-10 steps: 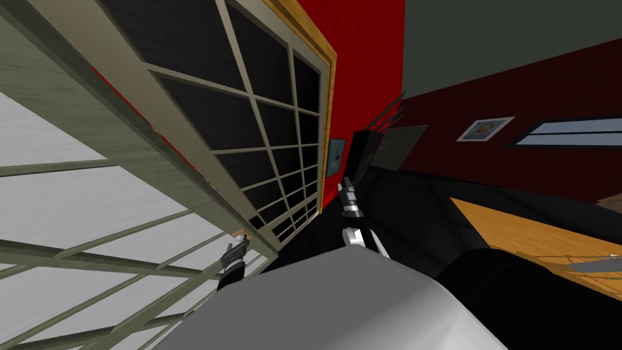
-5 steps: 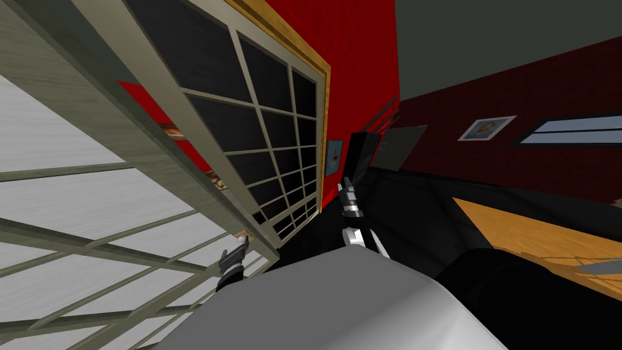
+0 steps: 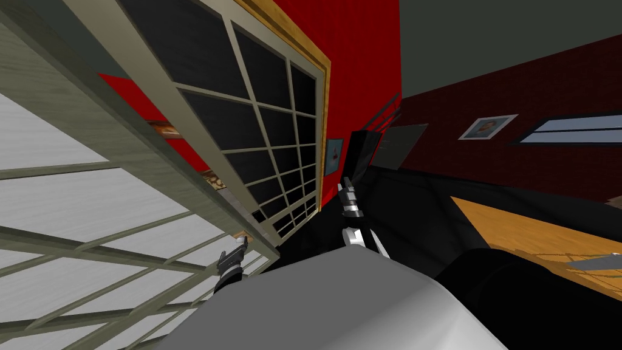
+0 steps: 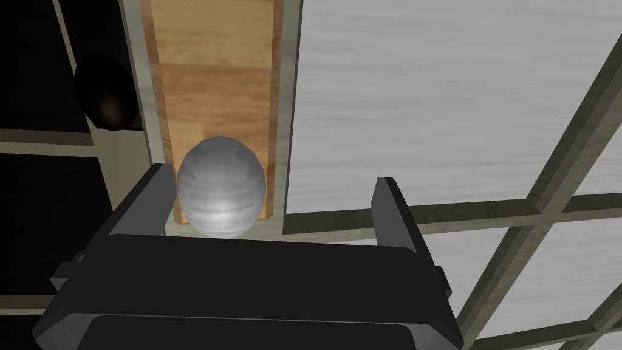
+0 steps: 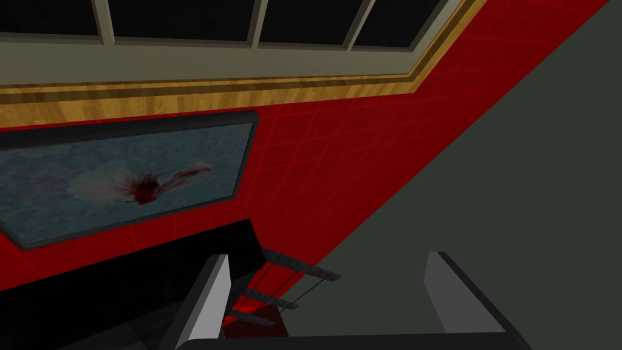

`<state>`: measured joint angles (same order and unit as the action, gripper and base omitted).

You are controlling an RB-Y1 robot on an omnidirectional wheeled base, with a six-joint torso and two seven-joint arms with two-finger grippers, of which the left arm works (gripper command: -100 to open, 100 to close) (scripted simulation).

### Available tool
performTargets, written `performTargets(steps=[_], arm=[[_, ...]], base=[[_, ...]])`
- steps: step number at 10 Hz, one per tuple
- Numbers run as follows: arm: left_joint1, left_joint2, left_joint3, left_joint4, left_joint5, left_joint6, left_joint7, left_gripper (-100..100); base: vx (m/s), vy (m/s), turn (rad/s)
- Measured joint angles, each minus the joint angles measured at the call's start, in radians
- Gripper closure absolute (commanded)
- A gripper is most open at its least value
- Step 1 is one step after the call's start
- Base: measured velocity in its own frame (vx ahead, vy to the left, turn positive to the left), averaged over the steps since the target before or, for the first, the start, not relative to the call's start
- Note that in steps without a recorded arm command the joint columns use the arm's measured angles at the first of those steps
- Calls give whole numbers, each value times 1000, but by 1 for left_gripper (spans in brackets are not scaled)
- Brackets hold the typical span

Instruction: Pull the door open

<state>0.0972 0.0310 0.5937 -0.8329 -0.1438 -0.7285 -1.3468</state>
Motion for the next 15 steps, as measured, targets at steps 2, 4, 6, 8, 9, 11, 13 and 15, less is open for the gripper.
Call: performTargets(steps=[2,4,6,8,9,11,13,15], arm=[[-20,21,5,61,5,-31,5,100],[-32,42,8,118,19,-64,32,100],[15,19,-2,47,14,-29,47,100],[-32,36,12,139,21,-70,29,100],[-6,20,6,87,17,-50,30,100],[9,21,-5,50,13,-20,47,100],[10,12,-15,35,16,-21,61,100],[4,13,-33,35,25,-28,102,100]], base=[[-35,-24,9],[-73,-23,40],[-29,-4,2],[-5,10,-6],[-9,14,-10],[13,-10,10],[-26,-26,-81],[-37,6,-35]])
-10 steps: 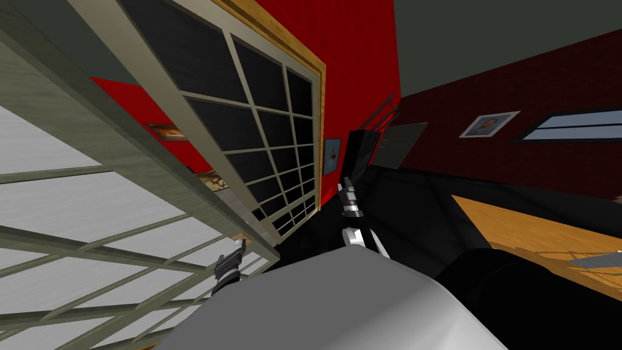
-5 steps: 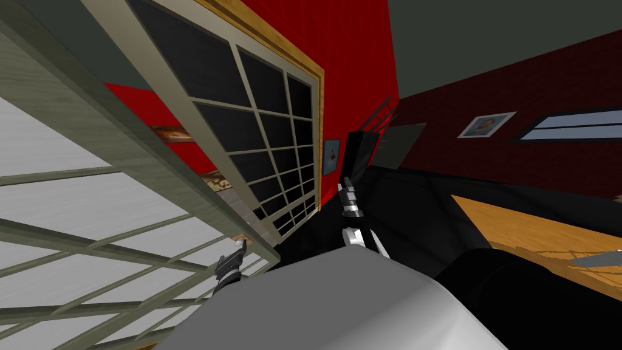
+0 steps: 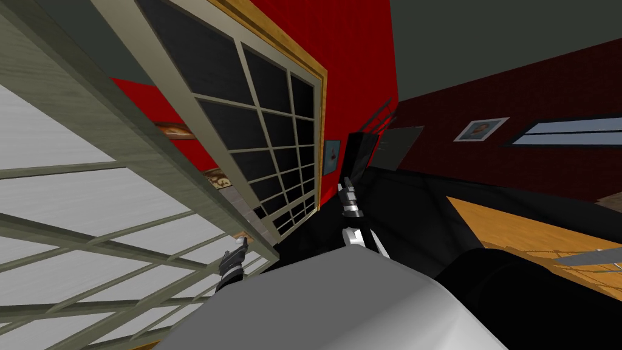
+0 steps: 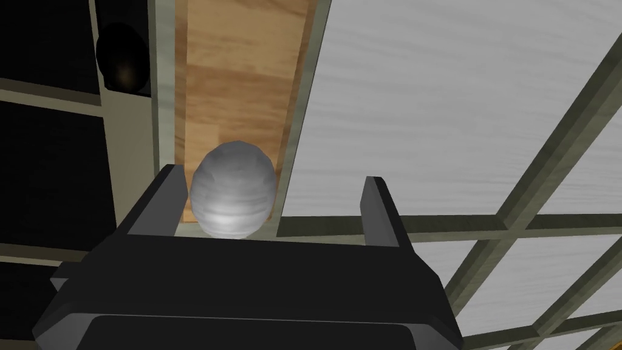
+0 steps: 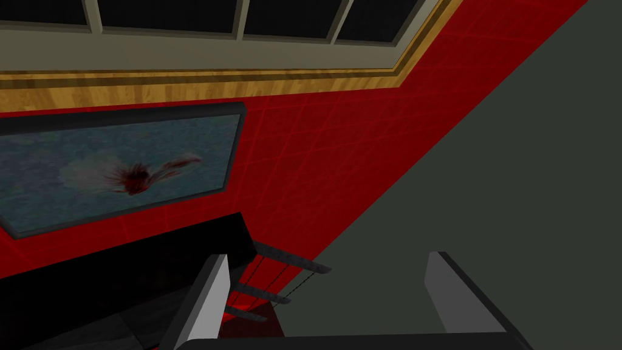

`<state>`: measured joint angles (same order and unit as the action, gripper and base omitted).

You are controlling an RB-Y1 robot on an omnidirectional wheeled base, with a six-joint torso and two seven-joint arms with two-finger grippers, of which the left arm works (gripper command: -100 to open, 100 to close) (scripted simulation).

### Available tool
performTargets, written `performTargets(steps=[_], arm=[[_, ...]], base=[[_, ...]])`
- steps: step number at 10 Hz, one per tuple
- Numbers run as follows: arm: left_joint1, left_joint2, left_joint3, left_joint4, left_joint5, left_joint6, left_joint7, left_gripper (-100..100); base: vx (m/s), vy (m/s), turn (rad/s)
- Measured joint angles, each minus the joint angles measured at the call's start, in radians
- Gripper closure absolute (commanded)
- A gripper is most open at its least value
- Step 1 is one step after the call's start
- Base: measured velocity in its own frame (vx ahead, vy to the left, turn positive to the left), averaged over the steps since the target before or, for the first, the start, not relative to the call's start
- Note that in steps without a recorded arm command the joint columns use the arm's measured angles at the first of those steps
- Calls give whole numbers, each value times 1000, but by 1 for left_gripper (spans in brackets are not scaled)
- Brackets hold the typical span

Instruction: Pull the door open

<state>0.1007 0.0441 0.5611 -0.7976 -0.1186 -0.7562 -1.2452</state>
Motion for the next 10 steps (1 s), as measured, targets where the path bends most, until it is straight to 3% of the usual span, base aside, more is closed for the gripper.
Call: performTargets(steps=[4,5,7,9,10], arm=[[-2,8,-25,5,26,0,88,100],[-10,19,-30,26,34,-9,112,100],[-2,14,-43,5,44,1,152,100],[-20,27,-52,38,59,-10,193,100],[-15,26,-59,32,65,-13,217,100]], base=[[-43,12,-34],[-39,5,-28],[-35,3,-29],[-31,4,-36],[-40,5,-27]])
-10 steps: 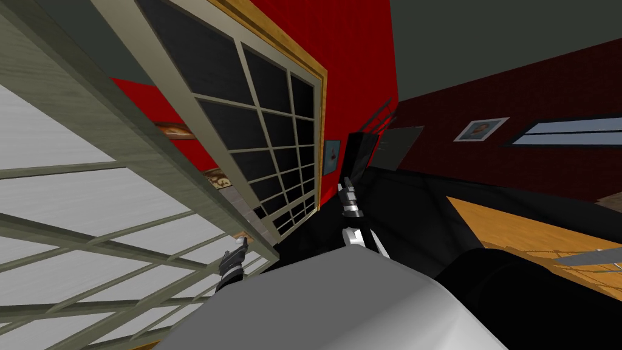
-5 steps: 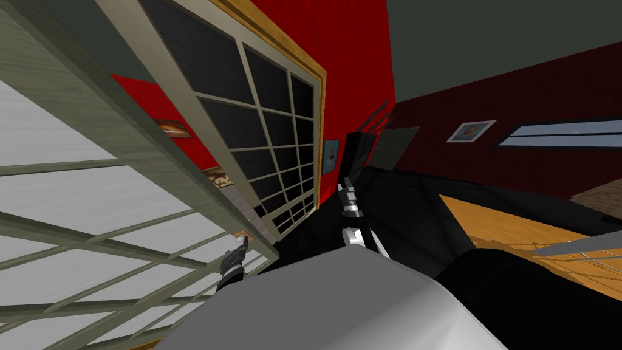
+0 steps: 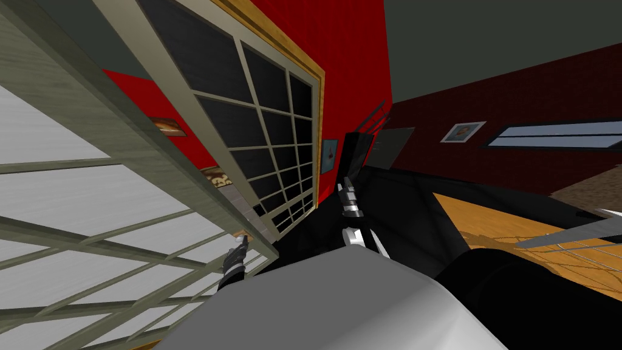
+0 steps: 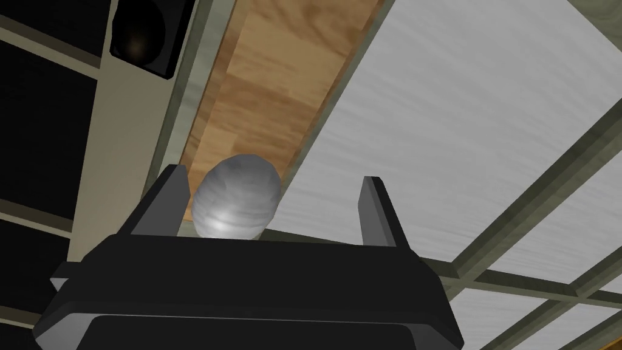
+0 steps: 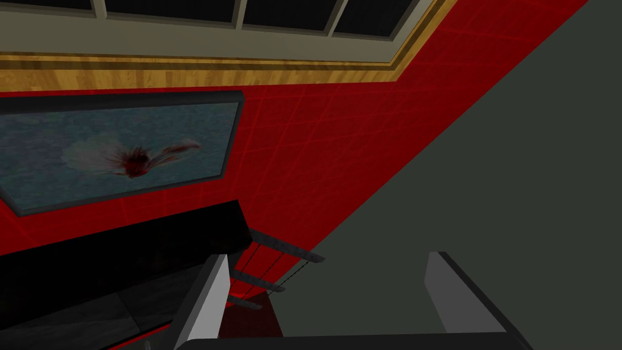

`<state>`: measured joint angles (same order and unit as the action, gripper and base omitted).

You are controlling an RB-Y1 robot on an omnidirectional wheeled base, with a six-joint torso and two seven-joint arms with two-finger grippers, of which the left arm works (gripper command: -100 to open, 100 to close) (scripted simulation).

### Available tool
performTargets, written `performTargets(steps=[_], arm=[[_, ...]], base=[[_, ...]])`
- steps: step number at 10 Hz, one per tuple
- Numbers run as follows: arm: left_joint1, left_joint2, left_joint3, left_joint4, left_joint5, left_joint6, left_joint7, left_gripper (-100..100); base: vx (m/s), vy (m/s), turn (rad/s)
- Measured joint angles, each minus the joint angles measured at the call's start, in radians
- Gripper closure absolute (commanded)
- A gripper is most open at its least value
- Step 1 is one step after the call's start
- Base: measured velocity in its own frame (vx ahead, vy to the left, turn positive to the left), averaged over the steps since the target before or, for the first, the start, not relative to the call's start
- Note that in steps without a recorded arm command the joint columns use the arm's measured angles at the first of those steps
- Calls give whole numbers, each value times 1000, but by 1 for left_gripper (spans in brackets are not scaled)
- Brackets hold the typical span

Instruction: Pull the door open

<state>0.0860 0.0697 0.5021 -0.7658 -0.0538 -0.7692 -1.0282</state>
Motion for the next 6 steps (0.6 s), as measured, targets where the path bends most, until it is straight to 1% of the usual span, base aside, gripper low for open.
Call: performTargets(steps=[1,2,3,4,5,6], arm=[[5,0,-9,-6,7,0,27,100],[13,0,-19,-20,13,8,57,100],[6,3,-25,-11,21,6,83,100],[25,-5,-37,-47,26,20,111,100],[25,-3,-42,-43,29,21,128,100],[13,3,-41,-20,31,10,132,100]], base=[[-48,10,-51],[-49,7,-36],[-38,10,-50],[-16,17,-19],[-9,1,1],[-19,-6,-19]])
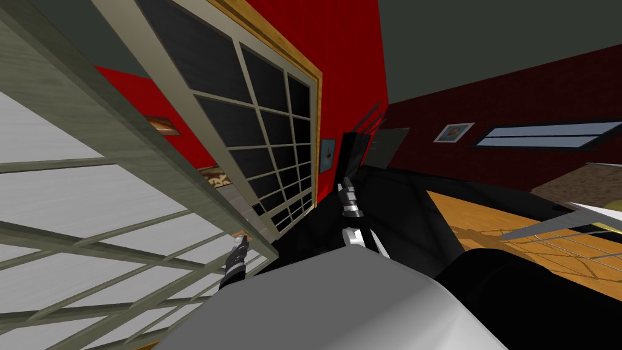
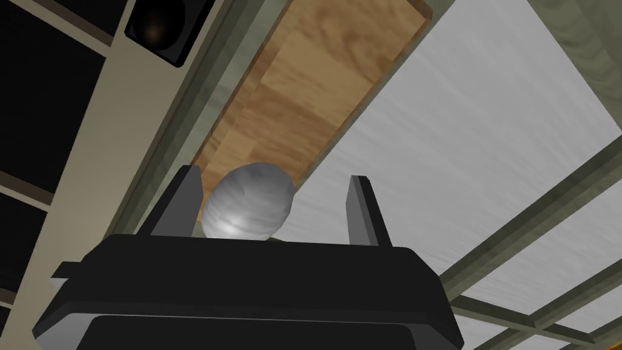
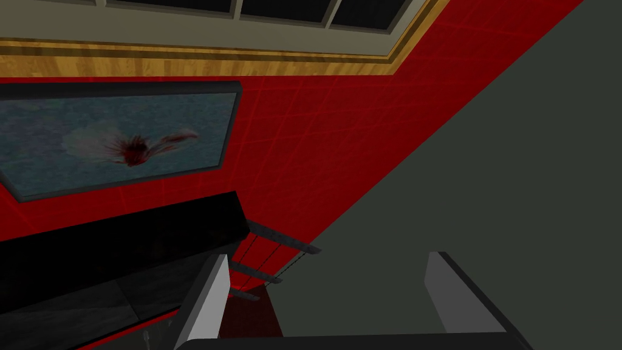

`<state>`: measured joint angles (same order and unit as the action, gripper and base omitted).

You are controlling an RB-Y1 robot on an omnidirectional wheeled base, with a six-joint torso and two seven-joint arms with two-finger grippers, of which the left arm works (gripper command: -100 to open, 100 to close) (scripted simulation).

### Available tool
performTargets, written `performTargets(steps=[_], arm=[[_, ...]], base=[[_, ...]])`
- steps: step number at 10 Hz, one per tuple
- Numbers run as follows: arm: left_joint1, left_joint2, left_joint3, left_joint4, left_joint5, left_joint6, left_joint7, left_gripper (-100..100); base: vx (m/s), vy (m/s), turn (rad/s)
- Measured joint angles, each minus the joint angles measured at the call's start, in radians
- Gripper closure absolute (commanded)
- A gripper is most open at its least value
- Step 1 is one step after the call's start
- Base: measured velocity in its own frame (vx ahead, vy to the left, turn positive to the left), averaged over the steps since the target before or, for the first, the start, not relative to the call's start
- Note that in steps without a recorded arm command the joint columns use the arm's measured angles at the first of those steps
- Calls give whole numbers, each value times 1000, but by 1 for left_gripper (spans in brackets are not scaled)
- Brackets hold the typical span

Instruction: Pull the door open

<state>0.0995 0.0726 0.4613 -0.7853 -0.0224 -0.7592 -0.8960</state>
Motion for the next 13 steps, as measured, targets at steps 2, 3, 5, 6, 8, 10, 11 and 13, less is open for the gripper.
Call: performTargets(steps=[2,3,5,6,8,10,11,13], arm=[[-3,3,-9,0,12,-4,36,100],[-10,13,-17,13,21,-6,65,100],[-17,18,-26,24,31,-13,107,100],[-19,17,-33,21,40,-13,132,100],[-8,16,-46,11,48,-15,173,100],[-17,27,-61,19,66,-12,228,100],[-18,26,-65,20,70,-13,249,100],[1,22,-78,-14,78,3,292,100]], base=[[-36,1,-48],[-20,7,-20],[-35,4,-41],[-24,13,-38],[-30,8,-25],[-34,5,-29],[-22,14,-34],[-7,3,-10]])
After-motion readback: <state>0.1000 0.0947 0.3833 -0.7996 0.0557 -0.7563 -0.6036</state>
